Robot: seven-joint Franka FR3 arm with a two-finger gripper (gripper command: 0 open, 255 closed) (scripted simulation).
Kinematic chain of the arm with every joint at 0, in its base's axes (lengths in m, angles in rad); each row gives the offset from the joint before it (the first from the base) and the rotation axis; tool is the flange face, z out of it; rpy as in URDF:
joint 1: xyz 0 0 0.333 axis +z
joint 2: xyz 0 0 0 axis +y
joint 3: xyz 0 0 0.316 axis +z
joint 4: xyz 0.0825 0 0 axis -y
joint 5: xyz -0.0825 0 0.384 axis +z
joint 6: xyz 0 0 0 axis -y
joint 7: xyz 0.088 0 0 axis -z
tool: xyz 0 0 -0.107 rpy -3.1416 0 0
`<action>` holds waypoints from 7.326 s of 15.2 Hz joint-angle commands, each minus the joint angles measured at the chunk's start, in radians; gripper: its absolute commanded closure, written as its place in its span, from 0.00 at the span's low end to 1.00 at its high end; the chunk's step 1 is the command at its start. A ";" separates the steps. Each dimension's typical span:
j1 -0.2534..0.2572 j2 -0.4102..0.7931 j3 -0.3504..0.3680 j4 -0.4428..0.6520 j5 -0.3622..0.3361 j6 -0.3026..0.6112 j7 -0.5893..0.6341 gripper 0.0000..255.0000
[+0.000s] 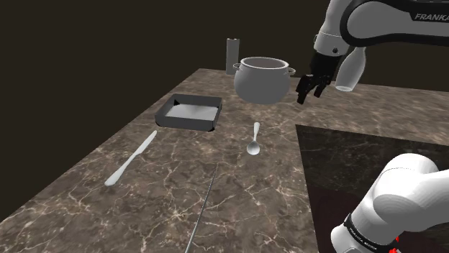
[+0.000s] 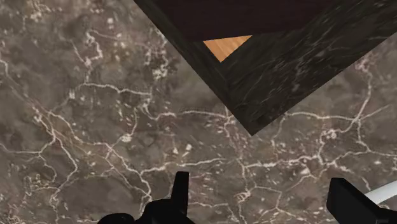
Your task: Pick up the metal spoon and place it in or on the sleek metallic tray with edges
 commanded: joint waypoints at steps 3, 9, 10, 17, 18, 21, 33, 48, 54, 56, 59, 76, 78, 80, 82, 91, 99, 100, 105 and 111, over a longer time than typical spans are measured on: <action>-0.011 0.008 0.043 -0.014 0.057 -0.002 0.121 0.00; -0.040 0.074 0.171 -0.018 0.237 0.029 0.478 0.00; -0.044 0.091 0.191 -0.013 0.266 0.040 0.536 0.00; -0.079 0.238 0.317 0.051 0.438 0.141 0.910 0.00; -0.078 0.239 0.321 0.039 0.440 0.155 0.910 0.00; -0.074 0.243 0.331 0.003 0.448 0.195 0.908 0.00; -0.069 0.251 0.344 -0.036 0.458 0.244 0.905 1.00; -0.073 0.247 0.332 0.040 0.445 0.165 0.922 1.00; -0.077 0.251 0.322 0.122 0.433 0.088 0.938 1.00; -0.079 0.254 0.319 0.151 0.430 0.063 0.943 1.00; -0.080 0.260 0.315 0.195 0.425 0.025 0.952 1.00; -0.092 0.697 0.406 0.689 0.321 -0.015 1.082 1.00; -0.084 0.790 0.423 0.792 0.288 -0.025 1.111 1.00; -0.069 0.888 0.436 0.908 0.250 -0.045 1.142 1.00; -0.045 0.993 0.447 1.042 0.207 -0.075 1.172 1.00; 0.020 1.206 0.448 1.272 0.126 -0.099 1.209 1.00; -0.005 1.155 0.447 1.087 0.146 0.035 1.186 1.00; -0.007 1.151 0.447 1.068 0.148 0.050 1.184 1.00; -0.009 1.147 0.447 1.043 0.150 0.070 1.181 1.00; -0.009 1.147 0.447 1.043 0.150 0.070 1.181 0.00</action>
